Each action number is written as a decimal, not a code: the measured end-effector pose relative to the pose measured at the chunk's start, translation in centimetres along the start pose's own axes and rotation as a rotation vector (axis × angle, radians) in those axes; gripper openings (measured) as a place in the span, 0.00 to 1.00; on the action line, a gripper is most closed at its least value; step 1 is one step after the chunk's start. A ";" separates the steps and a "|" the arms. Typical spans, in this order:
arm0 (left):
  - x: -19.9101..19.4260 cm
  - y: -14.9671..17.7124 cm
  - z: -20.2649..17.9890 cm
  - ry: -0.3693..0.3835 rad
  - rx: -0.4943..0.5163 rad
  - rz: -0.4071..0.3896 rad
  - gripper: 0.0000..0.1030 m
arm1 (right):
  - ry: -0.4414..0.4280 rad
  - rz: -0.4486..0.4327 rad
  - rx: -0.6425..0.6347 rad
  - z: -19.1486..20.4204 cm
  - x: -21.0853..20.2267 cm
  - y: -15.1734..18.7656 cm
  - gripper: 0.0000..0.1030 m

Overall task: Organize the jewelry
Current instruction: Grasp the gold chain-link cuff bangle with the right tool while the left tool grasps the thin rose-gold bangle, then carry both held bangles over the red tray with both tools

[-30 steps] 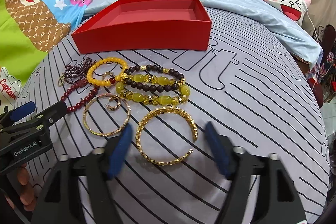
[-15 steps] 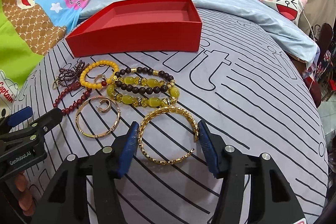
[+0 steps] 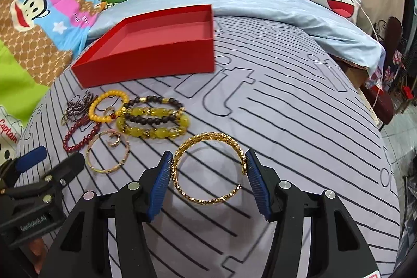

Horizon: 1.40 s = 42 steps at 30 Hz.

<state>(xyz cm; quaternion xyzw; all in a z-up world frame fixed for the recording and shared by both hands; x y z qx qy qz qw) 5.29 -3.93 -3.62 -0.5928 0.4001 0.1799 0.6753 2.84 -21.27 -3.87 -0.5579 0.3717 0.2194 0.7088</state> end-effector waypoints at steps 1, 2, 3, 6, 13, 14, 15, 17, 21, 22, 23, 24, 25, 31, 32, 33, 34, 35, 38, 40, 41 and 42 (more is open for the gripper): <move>0.2 -0.1 -0.5 0.000 0.012 0.001 0.90 | 0.002 0.000 0.004 -0.2 0.0 0.0 0.53; 0.5 -0.2 -1.2 0.000 0.027 0.002 0.90 | 0.003 0.002 0.013 -0.5 0.0 -0.1 0.53; 0.7 -0.2 -1.5 -0.003 0.035 0.004 0.90 | 0.001 0.005 0.022 -0.8 0.0 -0.1 0.53; 1.7 -0.4 -2.4 -0.009 0.053 0.016 0.90 | 0.000 0.004 0.034 -1.2 0.1 -0.3 0.53; 2.9 -0.7 -3.2 -0.001 0.068 0.044 0.82 | -0.012 0.010 0.042 -1.8 0.6 -0.6 0.53; 3.0 -0.7 -3.4 -0.004 0.078 0.045 0.81 | -0.014 0.012 0.043 -1.8 0.7 -0.5 0.53; 2.9 -0.6 -3.6 -0.009 0.086 0.046 0.79 | -0.016 0.014 0.044 -1.8 0.8 -0.5 0.53; 2.9 -0.5 -3.9 -0.020 0.104 0.047 0.72 | -0.019 0.016 0.043 -1.8 0.9 -0.5 0.53; 2.8 -0.7 -4.5 -0.017 0.125 0.038 0.61 | -0.021 0.012 0.040 -1.7 0.8 -0.6 0.53; 2.8 -0.7 -4.5 -0.015 0.126 0.035 0.58 | -0.022 0.012 0.041 -1.7 0.8 -0.6 0.54; 2.8 -0.8 -4.6 -0.017 0.128 0.035 0.58 | -0.021 0.011 0.041 -1.8 0.7 -0.5 0.54; 2.8 -0.8 -4.6 -0.016 0.126 0.034 0.58 | -0.021 0.010 0.041 -1.8 0.7 -0.5 0.54; 2.8 -0.8 -4.6 -0.013 0.124 0.033 0.58 | -0.022 0.011 0.041 -1.8 0.7 -0.5 0.54; 1.9 -0.6 -4.1 0.052 0.071 0.036 0.57 | -0.028 -0.001 0.035 -1.7 -0.1 -0.7 0.53; 1.7 -0.7 -3.9 0.062 0.060 0.034 0.57 | -0.030 -0.003 0.034 -1.6 -0.2 -0.7 0.53; 1.2 -0.8 -3.8 0.073 0.050 0.029 0.57 | -0.032 -0.005 0.033 -1.6 -0.4 -0.8 0.53; 0.8 -1.0 -3.6 0.080 0.045 0.025 0.57 | -0.036 -0.007 0.034 -1.6 -0.6 -0.9 0.53; 0.4 -1.1 -3.4 0.085 0.041 0.021 0.57 | -0.042 -0.010 0.035 -1.5 -0.8 -1.1 0.53; -0.9 -2.0 -2.9 0.096 0.037 -0.005 0.57 | -0.055 -0.019 0.029 -1.1 -1.3 -1.6 0.53; -1.6 -2.8 -2.6 0.093 0.042 -0.023 0.57 | -0.080 -0.023 0.020 -0.5 -1.6 -2.4 0.53; -1.8 -3.3 -2.4 0.093 0.045 -0.031 0.57 | -0.092 -0.024 0.014 -0.2 -1.7 -2.9 0.53; -2.0 -4.1 -2.2 0.092 0.048 -0.043 0.57 | -0.105 -0.029 0.002 0.3 -1.8 -3.6 0.53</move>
Point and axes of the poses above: each gripper's, at about its wrist camera, not at the fingertips, and x roughly the way its jaws point, z to its left, y to its underside, the point moved 6 cm from there along x, roughly the way its jaws point, and after that the axes turned 7 degrees about x, right-handed, at the moved point
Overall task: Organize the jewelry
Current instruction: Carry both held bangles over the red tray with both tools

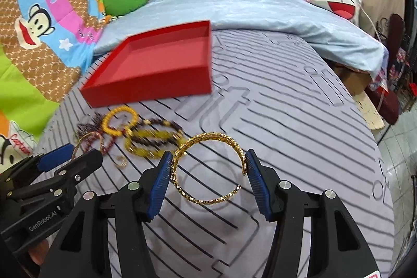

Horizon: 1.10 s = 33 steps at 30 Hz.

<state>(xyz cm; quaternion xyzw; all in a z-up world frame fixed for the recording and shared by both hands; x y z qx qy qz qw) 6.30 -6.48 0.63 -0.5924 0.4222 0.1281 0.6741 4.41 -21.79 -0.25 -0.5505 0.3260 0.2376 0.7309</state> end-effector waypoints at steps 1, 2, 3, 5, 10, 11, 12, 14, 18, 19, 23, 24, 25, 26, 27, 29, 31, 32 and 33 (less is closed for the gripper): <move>-0.1 -0.7 0.3 -0.001 0.002 -0.010 0.57 | -0.006 -0.006 -0.013 0.4 0.0 -0.6 0.53; -0.1 -1.5 0.6 -0.001 0.006 -0.021 0.57 | -0.011 -0.017 -0.033 1.0 0.1 -1.5 0.53; -0.1 -2.6 1.0 0.001 0.006 -0.035 0.57 | -0.021 -0.027 -0.052 1.7 0.2 -2.6 0.53; 0.1 -4.9 1.9 0.005 0.012 -0.058 0.57 | -0.051 -0.035 -0.069 2.8 0.7 -4.6 0.53; 1.7 -10.4 3.9 -0.060 0.059 -0.130 0.58 | -0.088 -0.060 -0.103 5.2 3.4 -11.0 0.53; 2.2 -11.4 4.3 -0.071 0.064 -0.137 0.58 | -0.093 -0.057 -0.106 5.6 4.4 -12.5 0.53; 3.2 -12.6 5.0 -0.083 0.068 -0.140 0.58 | -0.098 -0.051 -0.107 6.0 5.5 -13.9 0.53; 4.7 -14.3 6.0 -0.082 0.059 -0.134 0.58 | -0.095 -0.041 -0.113 6.5 7.4 -15.9 0.53; 9.4 -17.5 8.5 -0.075 0.037 -0.092 0.58 | -0.082 0.015 -0.125 7.5 12.5 -19.7 0.53; 10.3 -17.9 8.8 -0.073 0.035 -0.080 0.58 | -0.087 0.032 -0.120 7.6 13.5 -20.3 0.54; 14.1 -19.5 10.0 -0.064 0.033 -0.015 0.57 | -0.074 0.086 -0.111 8.2 16.8 -21.5 0.54; 15.0 -19.8 10.3 -0.059 0.025 0.000 0.57 | -0.065 0.104 -0.109 8.2 17.8 -21.7 0.54; 15.7 -20.0 10.5 -0.056 0.024 0.018 0.58 | -0.057 0.119 -0.109 8.2 18.5 -21.8 0.54; 16.1 -20.1 10.6 -0.054 0.024 0.024 0.58 | -0.052 0.126 -0.113 8.3 19.0 -21.9 0.54; 16.6 -20.4 10.6 -0.053 0.024 0.031 0.58 | -0.041 0.130 -0.114 8.2 19.5 -22.1 0.54; 17.0 -20.7 10.5 -0.046 0.024 0.034 0.58 | -0.029 0.128 -0.120 8.1 19.8 -22.3 0.55; 17.5 -20.8 10.5 -0.035 0.017 0.037 0.58 | -0.027 0.128 -0.118 7.9 20.0 -22.4 0.55; 17.5 -20.8 10.6 -0.036 0.015 0.039 0.58 | -0.031 0.127 -0.114 7.8 20.0 -22.4 0.56; 17.6 -20.8 10.7 -0.042 0.012 0.036 0.58 | -0.032 0.125 -0.109 7.7 19.9 -22.4 0.58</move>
Point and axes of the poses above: each gripper's, at about its wrist camera, not at the fingertips, and x roughly the way its jaws point, z to its left, y to its underside, the point moved 6 cm from there along x, roughly the way its jaws point, and after that the axes turned 7 degrees about x, right-handed, at the moved point
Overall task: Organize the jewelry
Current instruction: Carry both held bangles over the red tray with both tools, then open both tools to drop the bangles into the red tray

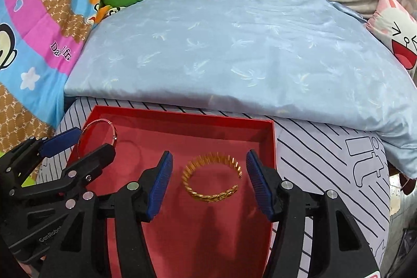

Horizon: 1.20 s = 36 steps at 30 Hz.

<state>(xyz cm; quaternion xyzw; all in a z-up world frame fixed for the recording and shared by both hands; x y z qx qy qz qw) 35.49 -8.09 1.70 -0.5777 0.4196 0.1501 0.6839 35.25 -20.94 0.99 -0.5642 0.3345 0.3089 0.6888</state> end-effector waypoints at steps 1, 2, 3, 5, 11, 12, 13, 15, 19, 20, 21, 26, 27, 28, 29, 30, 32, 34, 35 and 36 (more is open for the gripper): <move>-0.1 0.1 0.0 -0.011 0.000 -0.002 0.58 | -0.002 -0.004 0.004 -0.1 -0.2 0.0 0.59; -0.1 -0.1 0.2 -0.016 0.002 -0.004 0.58 | -0.007 -0.008 0.005 -0.1 -0.5 0.1 0.60; -0.4 0.0 0.2 -0.021 0.001 -0.009 0.59 | -0.010 -0.014 0.007 -0.1 -1.0 0.2 0.60; -1.3 0.1 0.0 -0.013 0.001 -0.021 0.61 | -0.014 -0.032 0.001 0.1 -2.2 0.4 0.61; -5.7 1.7 -0.3 -0.036 0.007 -0.062 0.64 | -0.048 -0.094 0.001 0.3 -7.4 2.0 0.66; -6.4 2.1 -0.2 -0.043 0.006 -0.070 0.64 | -0.058 -0.102 0.007 0.2 -8.6 2.6 0.66; -7.2 2.6 0.0 -0.047 0.002 -0.079 0.64 | -0.065 -0.108 0.012 0.2 -9.4 3.3 0.67; -9.0 4.0 0.2 -0.054 -0.011 -0.092 0.64 | -0.071 -0.111 0.012 0.2 -10.8 4.9 0.67; -11.7 7.5 0.5 -0.071 -0.020 -0.093 0.65 | -0.068 -0.109 0.008 0.0 -12.8 8.8 0.67; -12.4 8.9 0.5 -0.084 -0.017 -0.088 0.65 | -0.073 -0.101 0.014 -0.1 -13.0 9.8 0.67; -12.7 9.7 0.5 -0.089 -0.016 -0.086 0.65 | -0.086 -0.085 0.026 -0.3 -13.2 11.2 0.67; -14.6 15.1 0.2 -0.116 -0.025 -0.068 0.65 | -0.100 -0.040 0.065 -0.9 -13.9 16.2 0.67; -14.8 15.9 0.0 -0.113 -0.032 -0.061 0.65 | -0.107 -0.033 0.079 -1.0 -14.1 17.2 0.67; -14.9 16.4 -0.1 -0.109 -0.037 -0.058 0.65 | -0.099 -0.034 0.084 -1.0 -14.3 17.9 0.67; -15.1 17.1 -0.3 -0.104 -0.044 -0.057 0.65 | -0.084 -0.040 0.081 -1.0 -14.4 18.7 0.67; -15.2 18.0 -0.5 -0.101 -0.059 -0.057 0.65 | -0.064 -0.050 0.077 -1.0 -14.6 19.6 0.67; -15.1 19.1 -0.9 -0.094 -0.075 -0.053 0.65 | -0.039 -0.060 0.067 -1.0 -14.8 20.9 0.67; -14.8 20.5 -1.4 -0.098 -0.077 -0.039 0.65 | -0.012 -0.060 0.053 -1.0 -14.6 22.2 0.67; -14.6 21.0 -1.6 -0.098 -0.076 -0.031 0.65 | -0.008 -0.057 0.047 -1.0 -14.4 22.7 0.67; -14.5 21.5 -1.7 -0.101 -0.076 -0.026 0.65 | -0.005 -0.052 0.043 -0.9 -14.2 23.0 0.67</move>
Point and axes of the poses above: each gripper's, at about its wrist camera, not at the fingertips, and x roughly the way its jaws point, z to its left, y to its underside, the point moved 6 cm from there along x, roughly the way its jaws point, and after that the axes turned 7 degrees about x, right-handed, at the moved point
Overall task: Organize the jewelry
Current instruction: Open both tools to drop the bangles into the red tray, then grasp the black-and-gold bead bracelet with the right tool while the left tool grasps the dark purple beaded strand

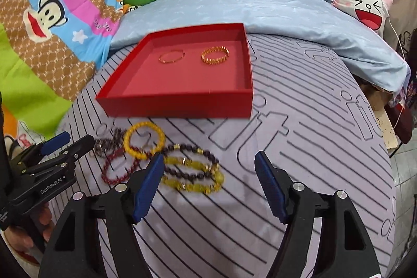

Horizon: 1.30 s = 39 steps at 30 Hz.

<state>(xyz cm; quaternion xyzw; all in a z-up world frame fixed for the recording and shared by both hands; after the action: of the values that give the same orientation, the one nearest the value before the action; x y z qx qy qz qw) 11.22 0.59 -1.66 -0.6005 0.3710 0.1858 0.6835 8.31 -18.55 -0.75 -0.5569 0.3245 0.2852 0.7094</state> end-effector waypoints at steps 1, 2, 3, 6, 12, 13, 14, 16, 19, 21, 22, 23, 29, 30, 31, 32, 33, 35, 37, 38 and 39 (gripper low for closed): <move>0.0 0.4 0.0 -0.001 -0.004 0.002 0.65 | 0.003 0.010 -0.001 0.0 0.3 0.6 0.67; 0.0 0.7 0.0 0.002 -0.008 0.002 0.65 | -0.001 0.019 0.003 0.0 0.5 1.0 0.67; 0.0 1.1 0.0 0.003 -0.013 0.001 0.65 | -0.007 0.026 0.007 -0.1 0.6 1.3 0.67; 0.2 1.7 0.0 -0.015 -0.008 0.004 0.65 | -0.013 0.040 0.013 0.1 1.4 1.7 0.66; 0.7 1.9 0.1 -0.013 -0.012 0.014 0.65 | -0.025 0.055 0.048 -0.3 2.8 1.3 0.59; 0.7 1.9 0.1 -0.013 -0.013 0.012 0.65 | -0.030 0.058 0.055 -0.3 3.0 1.2 0.58; 0.7 1.9 0.2 -0.012 -0.016 0.009 0.65 | -0.033 0.060 0.060 -0.4 3.2 1.1 0.55; 0.8 1.7 0.4 -0.014 -0.021 0.008 0.65 | -0.026 0.060 0.062 -0.4 3.6 0.7 0.52; 1.0 1.4 0.7 -0.018 -0.029 0.005 0.65 | -0.024 0.067 0.058 -0.4 4.4 0.3 0.44; 1.3 1.2 0.8 -0.020 -0.031 0.006 0.65 | -0.023 0.068 0.065 -0.5 4.7 -0.1 0.36; 1.4 1.0 0.9 -0.021 -0.032 0.004 0.65 | -0.021 0.068 0.069 -0.6 4.9 -0.2 0.35; 1.5 0.9 1.0 -0.023 -0.033 0.003 0.65 | -0.017 0.070 0.069 -0.8 5.1 -0.2 0.33; 2.7 0.5 0.8 -0.025 -0.012 0.016 0.65 | 0.013 0.080 0.037 -0.9 5.9 0.0 0.22; 2.8 0.4 0.8 -0.023 -0.011 0.016 0.65 | 0.010 0.078 0.036 -0.9 5.9 0.0 0.22; 3.1 0.3 0.8 -0.020 -0.008 0.019 0.65 | 0.006 0.079 0.036 -1.0 5.8 0.0 0.21; 3.2 0.2 0.7 -0.015 -0.004 0.021 0.65 | 0.003 0.080 0.037 -1.0 5.8 0.0 0.21; 3.5 0.2 0.6 -0.009 -0.002 0.025 0.65 | 0.000 0.081 0.038 -1.0 5.9 0.0 0.20; 4.2 0.1 0.5 0.001 -0.002 0.039 0.61 | -0.003 0.081 0.032 -0.9 5.9 0.0 0.18; 4.6 0.1 0.4 0.016 -0.007 0.053 0.55 | -0.009 0.082 0.027 -0.7 6.0 0.1 0.15; 4.7 0.1 0.4 0.016 -0.007 0.054 0.55 | -0.009 0.082 0.023 -0.6 6.0 0.1 0.14; 4.8 0.0 0.3 0.016 -0.003 0.053 0.54 | -0.009 0.081 0.020 -0.6 5.9 0.2 0.12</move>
<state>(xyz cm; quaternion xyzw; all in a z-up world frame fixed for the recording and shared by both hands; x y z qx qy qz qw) 14.42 -0.02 -5.19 -0.5930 0.3920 0.1995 0.6745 11.82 -18.83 -5.57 -0.5348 0.3464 0.3128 0.7044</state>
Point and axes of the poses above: each gripper's, at about its wrist camera, not at the fingertips, and x roughly the way its jaws point, z to its left, y to its underside, the point moved 6 cm from there along x, roughly the way its jaws point, and after that the axes turned 7 degrees about x, right-handed, at the moved point
